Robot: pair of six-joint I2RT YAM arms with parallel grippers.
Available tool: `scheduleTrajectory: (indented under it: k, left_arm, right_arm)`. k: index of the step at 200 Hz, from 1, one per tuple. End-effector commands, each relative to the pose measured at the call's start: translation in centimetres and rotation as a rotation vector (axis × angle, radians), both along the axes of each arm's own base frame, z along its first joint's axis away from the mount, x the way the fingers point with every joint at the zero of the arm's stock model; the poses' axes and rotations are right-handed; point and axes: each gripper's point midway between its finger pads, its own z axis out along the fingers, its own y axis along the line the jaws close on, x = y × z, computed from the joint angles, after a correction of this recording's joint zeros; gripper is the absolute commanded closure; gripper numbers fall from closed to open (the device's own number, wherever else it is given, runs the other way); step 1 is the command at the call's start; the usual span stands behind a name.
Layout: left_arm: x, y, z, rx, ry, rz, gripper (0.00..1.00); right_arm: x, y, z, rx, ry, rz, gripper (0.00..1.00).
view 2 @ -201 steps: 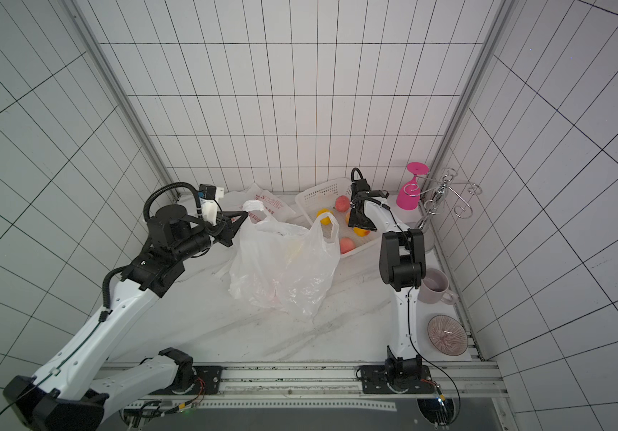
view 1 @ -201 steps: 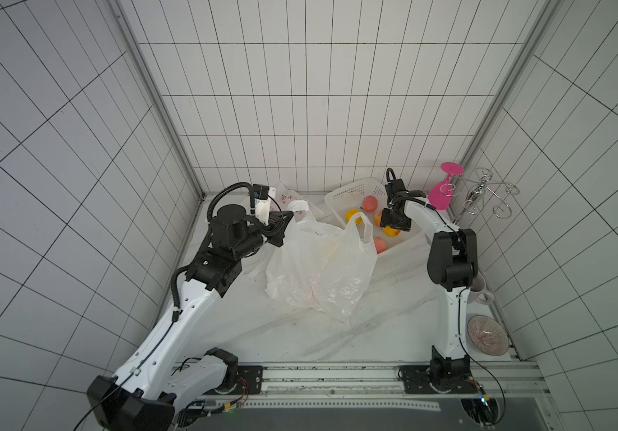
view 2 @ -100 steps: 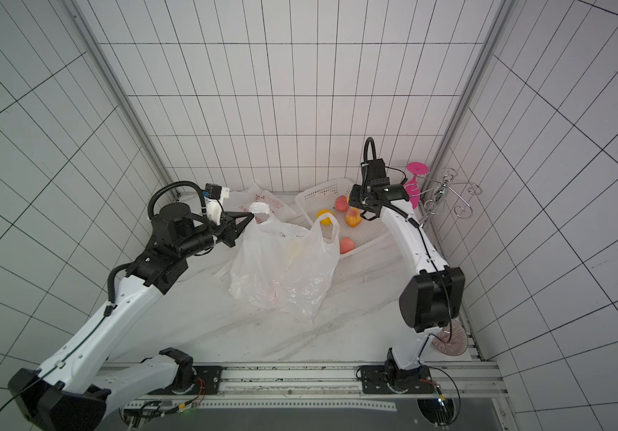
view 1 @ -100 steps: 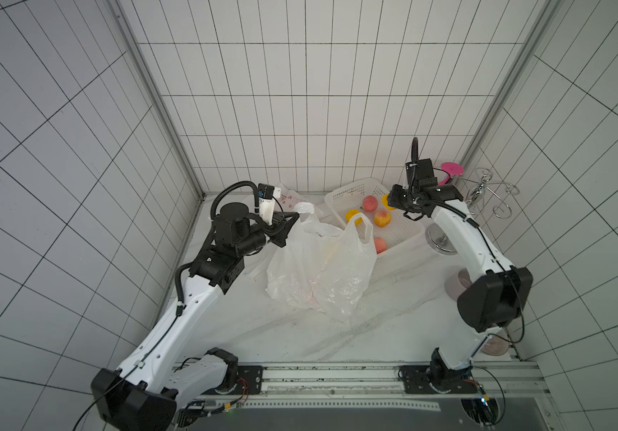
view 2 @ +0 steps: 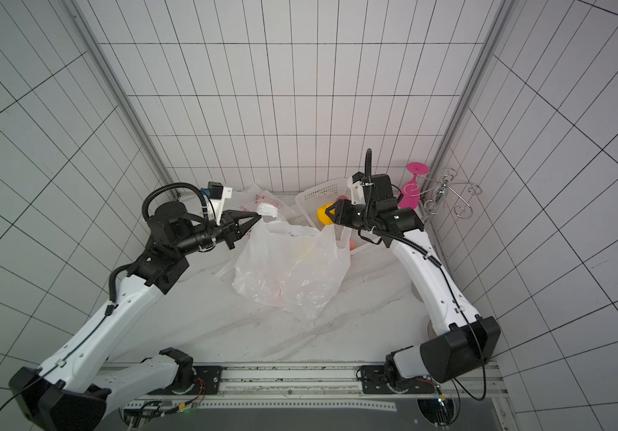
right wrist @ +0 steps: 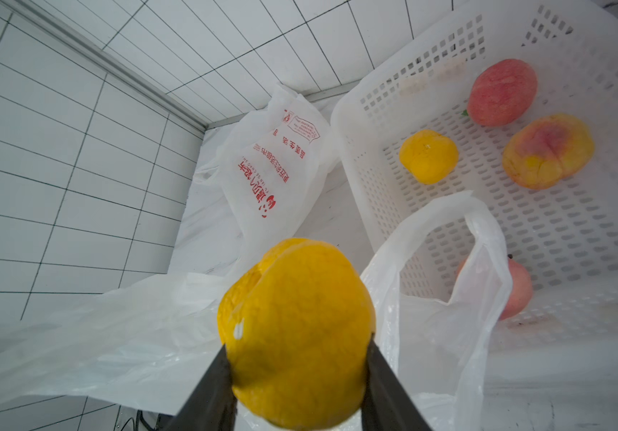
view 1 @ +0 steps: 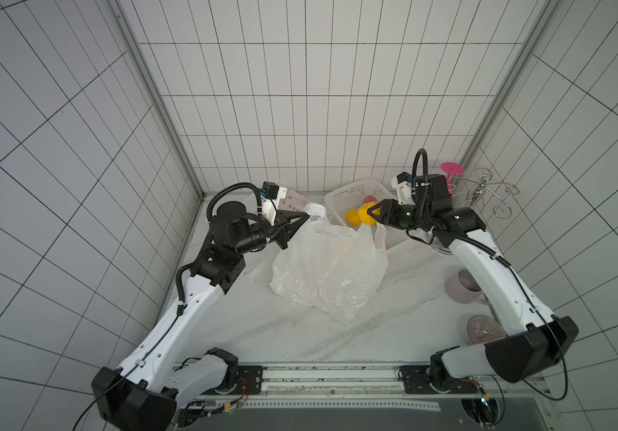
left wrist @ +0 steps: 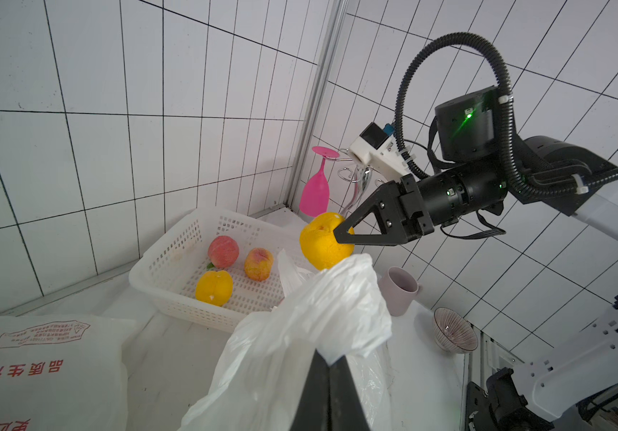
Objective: Place the peach into a plastic bag & tie a knot
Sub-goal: Place the peach in the plastic bag.
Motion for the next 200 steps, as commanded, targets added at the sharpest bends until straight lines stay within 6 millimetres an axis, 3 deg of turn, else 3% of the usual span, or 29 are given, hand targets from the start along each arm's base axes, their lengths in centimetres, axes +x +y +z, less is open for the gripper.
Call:
scheduleTrajectory:
  k: [1,34,52,82,99,138,183,200]
  left_arm:
    - [-0.3,-0.5,0.2,0.003,-0.031,-0.043,1.00]
    - [-0.7,-0.4,0.4,0.015,-0.054,-0.046,1.00]
    - [-1.0,-0.4,0.5,0.007,-0.065,-0.055,1.00]
    - [-1.1,-0.5,0.8,-0.012,-0.059,-0.057,1.00]
    - [-1.6,-0.8,1.0,-0.032,-0.051,-0.080,1.00]
    - [-2.8,-1.9,0.1,-0.008,-0.057,-0.142,1.00]
    - [-3.4,-2.3,-0.7,0.021,-0.062,-0.174,1.00]
    - [-2.9,-2.1,-0.7,0.036,-0.077,-0.137,1.00]
  right_arm:
    - [-3.8,0.6,1.0,0.059,0.003,0.117,0.87]
    - [-7.8,3.2,3.5,0.171,0.017,0.320,0.87]
    - [-8.4,4.5,3.9,0.168,0.030,0.372,0.88]
    - [-7.5,7.6,2.5,0.145,0.072,0.432,0.90]
    - [-5.7,9.4,1.4,0.182,0.093,0.424,0.92]
    - [-1.9,13.0,2.3,0.280,0.111,0.395,0.92]
    - [-1.4,15.3,0.7,0.281,0.193,0.414,0.93]
    - [-2.3,16.2,-1.8,0.236,0.258,0.429,0.92]
